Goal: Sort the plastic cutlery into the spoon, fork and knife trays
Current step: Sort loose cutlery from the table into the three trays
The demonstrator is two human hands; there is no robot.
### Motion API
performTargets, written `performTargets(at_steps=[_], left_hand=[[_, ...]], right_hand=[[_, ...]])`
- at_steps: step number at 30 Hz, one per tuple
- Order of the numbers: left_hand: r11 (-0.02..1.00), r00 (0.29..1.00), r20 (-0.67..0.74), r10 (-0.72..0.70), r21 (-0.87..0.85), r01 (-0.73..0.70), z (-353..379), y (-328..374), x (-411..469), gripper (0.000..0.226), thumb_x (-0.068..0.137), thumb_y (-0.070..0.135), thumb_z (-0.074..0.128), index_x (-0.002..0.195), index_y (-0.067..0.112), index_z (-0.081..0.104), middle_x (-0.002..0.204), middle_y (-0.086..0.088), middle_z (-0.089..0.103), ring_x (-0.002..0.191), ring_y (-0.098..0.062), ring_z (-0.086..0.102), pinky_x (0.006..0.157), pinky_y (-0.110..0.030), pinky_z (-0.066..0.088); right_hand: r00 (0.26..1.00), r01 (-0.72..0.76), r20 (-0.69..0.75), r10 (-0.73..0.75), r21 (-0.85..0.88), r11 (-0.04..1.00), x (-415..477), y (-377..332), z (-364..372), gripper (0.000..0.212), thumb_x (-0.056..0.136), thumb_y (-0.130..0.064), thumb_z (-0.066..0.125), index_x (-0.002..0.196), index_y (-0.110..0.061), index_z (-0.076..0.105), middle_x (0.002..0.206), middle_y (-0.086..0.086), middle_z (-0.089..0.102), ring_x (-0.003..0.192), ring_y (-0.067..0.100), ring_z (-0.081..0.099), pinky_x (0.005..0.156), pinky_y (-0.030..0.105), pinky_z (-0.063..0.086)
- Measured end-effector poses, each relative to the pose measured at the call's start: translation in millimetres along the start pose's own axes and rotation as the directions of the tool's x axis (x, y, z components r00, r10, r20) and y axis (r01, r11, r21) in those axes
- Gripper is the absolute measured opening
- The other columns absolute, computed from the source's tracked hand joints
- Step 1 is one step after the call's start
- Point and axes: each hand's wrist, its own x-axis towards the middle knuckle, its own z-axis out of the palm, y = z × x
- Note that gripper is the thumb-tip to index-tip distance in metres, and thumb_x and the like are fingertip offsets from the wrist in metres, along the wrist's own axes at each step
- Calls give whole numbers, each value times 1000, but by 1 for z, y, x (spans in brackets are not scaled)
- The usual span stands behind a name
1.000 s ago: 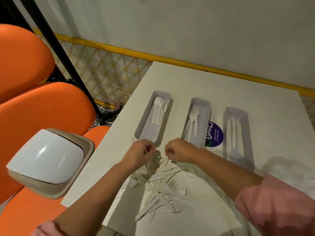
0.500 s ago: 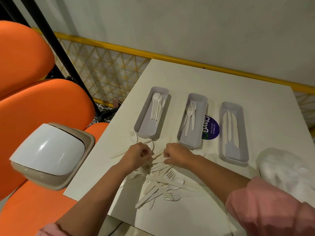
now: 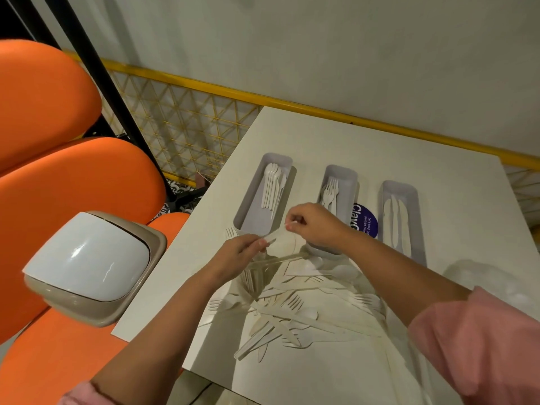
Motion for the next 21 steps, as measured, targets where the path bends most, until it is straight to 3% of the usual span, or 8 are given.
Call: performTargets(at_steps=[4,9,12,16,18,21], left_hand=[[1000,1000,15,15,-18,-15,-5,5,2,23,99,20,41,96,22,64,70,5,55,65,-8,49,62,-18,38],[996,998,-48,-48,-72,45,-16,3,4,27,100,18,40,100,12,67,61,3,45,55,-9,39,53,-20,31],[957,992,10,-126,-262,124,-18,4,5,28,100,17,38,101,11,65,62,-2,41,52,-11,35,49,-18,31],[847,977,110,-180,-489,211,-21,10,8,30,101,16,35,107,9,63,69,-5,52,56,-14,39,51,-23,34],[812,970,150,-191,-532,242,-23,12,10,31,101,18,33,110,10,62,73,-5,60,57,-15,42,53,-25,37],[760,948,226,-225,-567,316,-26,13,18,36,102,23,30,118,5,57,79,-6,67,56,-15,46,54,-26,41]], right_hand=[[996,-18,-84,24,70,997,10,-5,1,14,92,-13,54,95,-5,66,70,-4,51,61,6,44,52,9,32],[991,-109,-58,117,129,986,10,9,18,21,96,-18,48,109,-8,61,88,6,55,77,20,54,75,36,50],[991,-122,44,124,-35,992,6,16,37,21,95,-15,50,107,-6,64,103,10,58,95,27,60,83,37,48],[975,-80,185,124,-231,970,6,22,61,30,91,-11,55,120,-8,61,127,8,47,113,25,52,93,33,43],[971,-33,215,109,-329,944,5,24,67,33,90,-10,55,123,-9,59,125,9,45,115,26,49,89,34,42],[974,1,207,93,-414,910,3,25,73,30,91,-10,51,120,-9,59,118,11,47,108,27,51,73,32,38]])
